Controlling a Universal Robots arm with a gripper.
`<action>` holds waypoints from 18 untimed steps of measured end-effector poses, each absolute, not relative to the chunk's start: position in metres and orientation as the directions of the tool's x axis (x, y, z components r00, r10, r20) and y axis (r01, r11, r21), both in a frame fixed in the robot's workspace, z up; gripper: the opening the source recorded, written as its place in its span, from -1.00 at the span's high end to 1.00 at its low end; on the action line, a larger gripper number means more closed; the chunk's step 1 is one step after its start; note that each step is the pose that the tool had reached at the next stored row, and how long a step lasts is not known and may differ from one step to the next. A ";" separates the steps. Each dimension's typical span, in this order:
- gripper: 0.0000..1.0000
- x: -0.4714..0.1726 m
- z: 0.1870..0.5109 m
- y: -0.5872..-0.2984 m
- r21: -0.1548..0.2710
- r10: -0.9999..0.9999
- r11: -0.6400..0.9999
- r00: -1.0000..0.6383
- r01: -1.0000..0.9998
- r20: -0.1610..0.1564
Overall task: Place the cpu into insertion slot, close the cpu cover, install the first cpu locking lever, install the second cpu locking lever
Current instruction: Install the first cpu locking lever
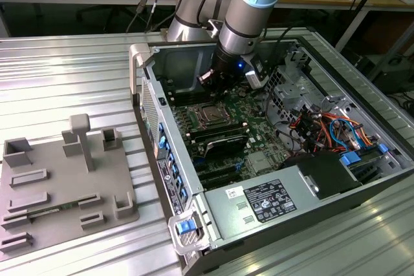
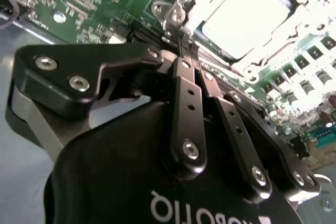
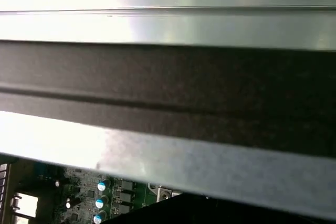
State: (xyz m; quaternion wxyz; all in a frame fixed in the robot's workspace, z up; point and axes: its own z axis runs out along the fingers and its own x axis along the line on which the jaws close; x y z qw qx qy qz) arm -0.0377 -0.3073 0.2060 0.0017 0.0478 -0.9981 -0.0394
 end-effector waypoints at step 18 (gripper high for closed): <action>0.79 -0.050 0.221 -0.308 0.079 -0.096 0.992 -0.995 -0.096 0.000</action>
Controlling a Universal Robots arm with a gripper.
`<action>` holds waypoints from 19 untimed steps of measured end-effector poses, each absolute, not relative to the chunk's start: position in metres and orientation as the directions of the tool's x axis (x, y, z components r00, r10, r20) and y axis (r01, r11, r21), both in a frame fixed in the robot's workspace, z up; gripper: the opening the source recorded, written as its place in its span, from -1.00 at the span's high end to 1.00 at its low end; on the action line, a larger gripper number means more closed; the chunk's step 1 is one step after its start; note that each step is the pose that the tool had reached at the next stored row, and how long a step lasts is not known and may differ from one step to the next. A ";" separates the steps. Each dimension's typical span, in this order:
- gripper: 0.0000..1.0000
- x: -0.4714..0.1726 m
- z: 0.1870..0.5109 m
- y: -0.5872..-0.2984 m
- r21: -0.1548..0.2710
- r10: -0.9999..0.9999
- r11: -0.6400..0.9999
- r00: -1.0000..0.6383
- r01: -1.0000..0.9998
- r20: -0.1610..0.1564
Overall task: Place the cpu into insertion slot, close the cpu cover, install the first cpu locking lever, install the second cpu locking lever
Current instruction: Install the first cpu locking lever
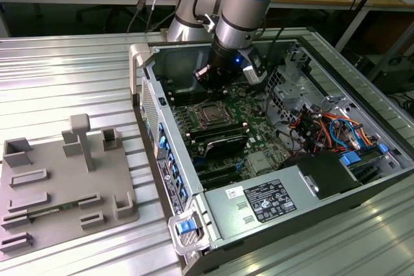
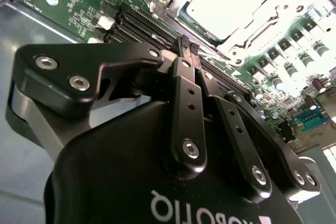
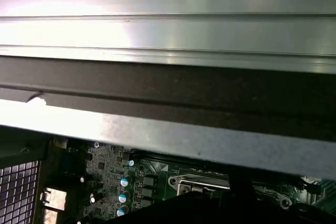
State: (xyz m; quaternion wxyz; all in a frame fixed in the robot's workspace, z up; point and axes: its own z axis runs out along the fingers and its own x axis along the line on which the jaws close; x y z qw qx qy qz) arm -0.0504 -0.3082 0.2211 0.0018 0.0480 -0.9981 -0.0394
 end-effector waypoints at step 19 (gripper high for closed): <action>0.79 -0.056 0.237 -0.308 0.081 -0.100 0.992 -0.995 -0.100 -0.001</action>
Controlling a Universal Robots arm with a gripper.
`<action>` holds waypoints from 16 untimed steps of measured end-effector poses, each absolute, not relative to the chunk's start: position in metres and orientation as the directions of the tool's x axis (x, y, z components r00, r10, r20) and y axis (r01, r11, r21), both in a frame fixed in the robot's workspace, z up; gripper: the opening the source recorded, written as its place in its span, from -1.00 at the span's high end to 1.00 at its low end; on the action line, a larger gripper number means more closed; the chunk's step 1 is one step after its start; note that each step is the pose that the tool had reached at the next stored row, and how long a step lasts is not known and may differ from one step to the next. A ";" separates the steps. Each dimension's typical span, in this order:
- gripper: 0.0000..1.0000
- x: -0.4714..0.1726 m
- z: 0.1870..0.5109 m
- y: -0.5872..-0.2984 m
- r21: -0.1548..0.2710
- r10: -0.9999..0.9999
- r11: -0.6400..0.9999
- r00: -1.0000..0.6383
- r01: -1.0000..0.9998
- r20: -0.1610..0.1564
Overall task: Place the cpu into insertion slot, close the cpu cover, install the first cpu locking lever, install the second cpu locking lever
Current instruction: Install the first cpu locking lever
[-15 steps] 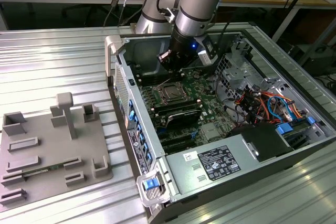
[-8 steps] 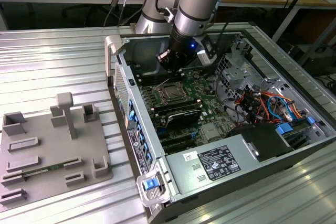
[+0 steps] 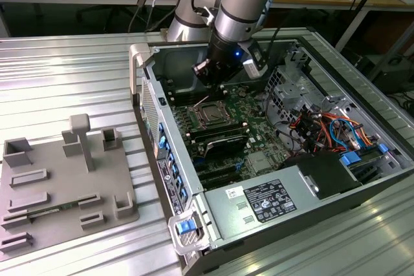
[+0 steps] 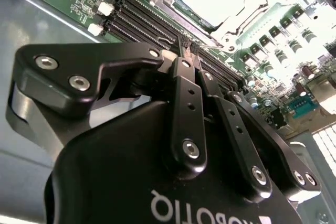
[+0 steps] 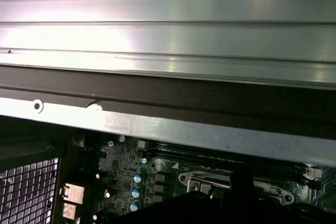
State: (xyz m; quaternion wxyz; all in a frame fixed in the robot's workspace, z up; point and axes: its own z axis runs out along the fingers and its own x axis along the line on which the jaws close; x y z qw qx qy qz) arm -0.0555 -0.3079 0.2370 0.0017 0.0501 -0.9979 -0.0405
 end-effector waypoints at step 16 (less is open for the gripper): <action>0.79 -0.060 0.244 -0.304 0.082 -0.102 0.991 -0.995 -0.102 -0.001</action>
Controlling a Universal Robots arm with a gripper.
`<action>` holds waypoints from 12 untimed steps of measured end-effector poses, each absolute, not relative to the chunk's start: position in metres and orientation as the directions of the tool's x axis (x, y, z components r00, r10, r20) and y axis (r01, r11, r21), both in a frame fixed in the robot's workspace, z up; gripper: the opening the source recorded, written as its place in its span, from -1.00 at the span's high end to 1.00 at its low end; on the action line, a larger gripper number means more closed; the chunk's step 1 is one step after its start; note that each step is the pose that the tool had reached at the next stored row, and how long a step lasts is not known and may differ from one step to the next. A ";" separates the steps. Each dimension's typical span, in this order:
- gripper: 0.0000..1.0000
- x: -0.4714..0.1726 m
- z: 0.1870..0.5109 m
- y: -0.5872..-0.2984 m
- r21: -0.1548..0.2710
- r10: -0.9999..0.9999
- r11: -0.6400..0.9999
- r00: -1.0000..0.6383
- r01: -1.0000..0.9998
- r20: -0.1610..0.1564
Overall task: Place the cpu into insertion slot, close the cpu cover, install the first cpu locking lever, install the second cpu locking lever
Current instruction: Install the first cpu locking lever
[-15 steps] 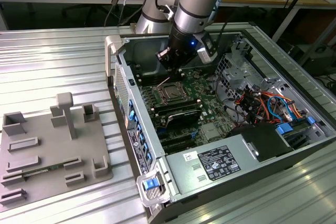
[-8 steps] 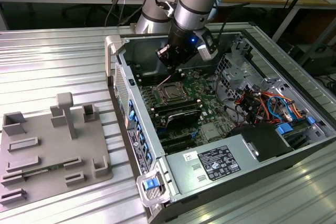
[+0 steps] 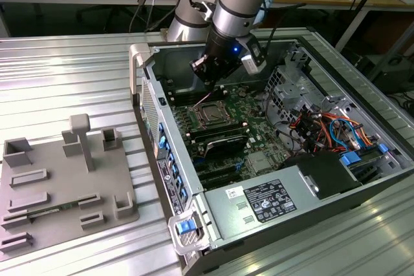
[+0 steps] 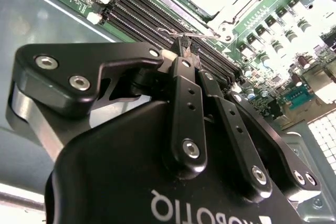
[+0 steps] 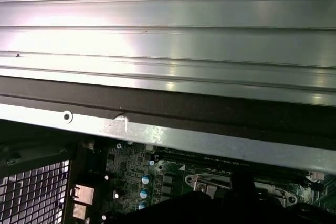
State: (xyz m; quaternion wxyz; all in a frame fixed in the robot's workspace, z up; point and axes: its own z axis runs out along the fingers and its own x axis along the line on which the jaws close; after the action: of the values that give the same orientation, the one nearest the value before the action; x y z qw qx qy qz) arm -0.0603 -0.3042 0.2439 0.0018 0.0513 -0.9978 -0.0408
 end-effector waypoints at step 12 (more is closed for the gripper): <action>0.79 -0.052 0.232 -0.303 0.082 -0.102 0.991 -0.995 -0.102 -0.001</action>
State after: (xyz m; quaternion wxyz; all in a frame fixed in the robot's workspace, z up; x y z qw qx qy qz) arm -0.0520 -0.3034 0.2319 0.0018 0.0512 -0.9979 -0.0408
